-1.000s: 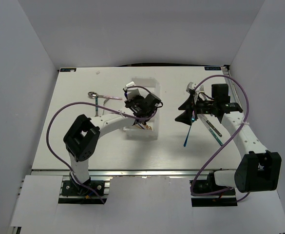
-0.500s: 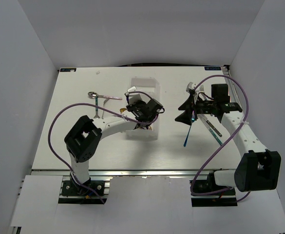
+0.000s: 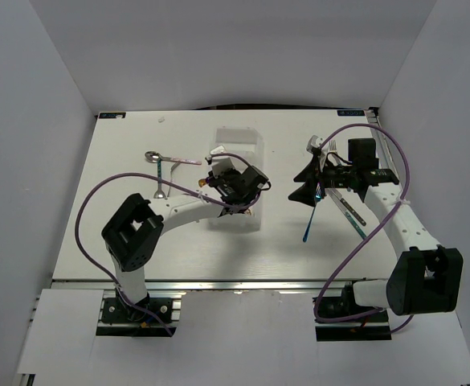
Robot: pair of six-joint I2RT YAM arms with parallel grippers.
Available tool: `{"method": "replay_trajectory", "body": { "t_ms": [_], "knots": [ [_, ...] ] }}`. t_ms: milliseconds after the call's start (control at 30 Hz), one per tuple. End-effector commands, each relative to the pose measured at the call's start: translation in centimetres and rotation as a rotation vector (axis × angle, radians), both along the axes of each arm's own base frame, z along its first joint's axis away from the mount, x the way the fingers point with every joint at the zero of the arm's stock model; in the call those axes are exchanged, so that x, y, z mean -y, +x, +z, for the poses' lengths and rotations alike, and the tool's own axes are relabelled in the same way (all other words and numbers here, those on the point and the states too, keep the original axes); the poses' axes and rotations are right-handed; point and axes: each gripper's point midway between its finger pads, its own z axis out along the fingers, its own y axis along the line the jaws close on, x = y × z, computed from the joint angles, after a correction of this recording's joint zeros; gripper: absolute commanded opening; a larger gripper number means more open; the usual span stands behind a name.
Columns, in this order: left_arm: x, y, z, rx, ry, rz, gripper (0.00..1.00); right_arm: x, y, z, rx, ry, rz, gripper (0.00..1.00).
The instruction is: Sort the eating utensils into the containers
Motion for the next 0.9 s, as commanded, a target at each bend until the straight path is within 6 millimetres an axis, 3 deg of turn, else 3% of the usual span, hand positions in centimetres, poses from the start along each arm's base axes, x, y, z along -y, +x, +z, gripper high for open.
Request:
{"method": "replay_trajectory", "body": {
  "t_ms": [0,200,300,367,400,467,500,600,633,667,733,767,800,867],
  "knots": [
    [0.0,-0.5,3.5,0.045,-0.077,-0.011,0.39,-0.1,0.3,0.1,0.019,0.010,0.012,0.77],
    [-0.8,-0.6,7.7,0.054,0.036,-0.118,0.53,0.0,0.3,0.0,0.016,0.008,0.013,0.77],
    [-2.8,-0.5,7.7,0.014,0.094,-0.190,0.55,0.0,0.2,0.1,0.015,0.009,0.015,0.77],
    [-4.8,-0.1,8.9,0.008,0.059,-0.271,0.57,0.0,0.2,0.1,0.015,0.008,0.016,0.77],
    [-6.3,-0.4,7.5,-0.024,0.060,-0.287,0.58,0.0,0.2,0.1,0.015,0.007,0.017,0.78],
    [-8.9,0.0,8.6,-0.005,0.000,-0.352,0.60,0.0,0.2,0.0,0.015,0.007,0.019,0.78],
    [-10.3,-0.2,7.7,-0.026,0.014,-0.369,0.62,-0.1,0.1,0.0,0.012,0.008,0.021,0.78],
    [-13.4,0.3,8.1,-0.026,0.017,-0.467,0.74,0.0,0.2,0.0,0.011,0.006,0.020,0.78],
    [-15.4,1.0,8.2,-0.028,0.001,-0.452,0.79,-0.1,0.2,-0.1,0.010,0.006,0.022,0.78],
    [-15.3,1.0,7.6,-0.055,-0.010,-0.510,0.82,-0.1,0.2,-0.1,0.010,0.005,0.023,0.78],
    [-17.5,2.0,7.3,-0.077,-0.018,-0.492,0.84,0.0,0.2,-0.1,0.010,0.005,0.021,0.77],
    [-17.6,2.0,6.6,-0.116,-0.032,-0.509,0.85,0.0,0.3,-0.1,0.007,0.003,0.018,0.78],
    [-17.9,2.5,5.1,-0.160,-0.034,-0.526,0.93,0.0,0.2,-0.1,0.008,0.003,0.020,0.77],
    [-19.4,3.5,4.5,-0.192,-0.021,-0.513,0.98,0.0,0.3,-0.2,0.007,0.003,0.019,0.77]
  ]
}}
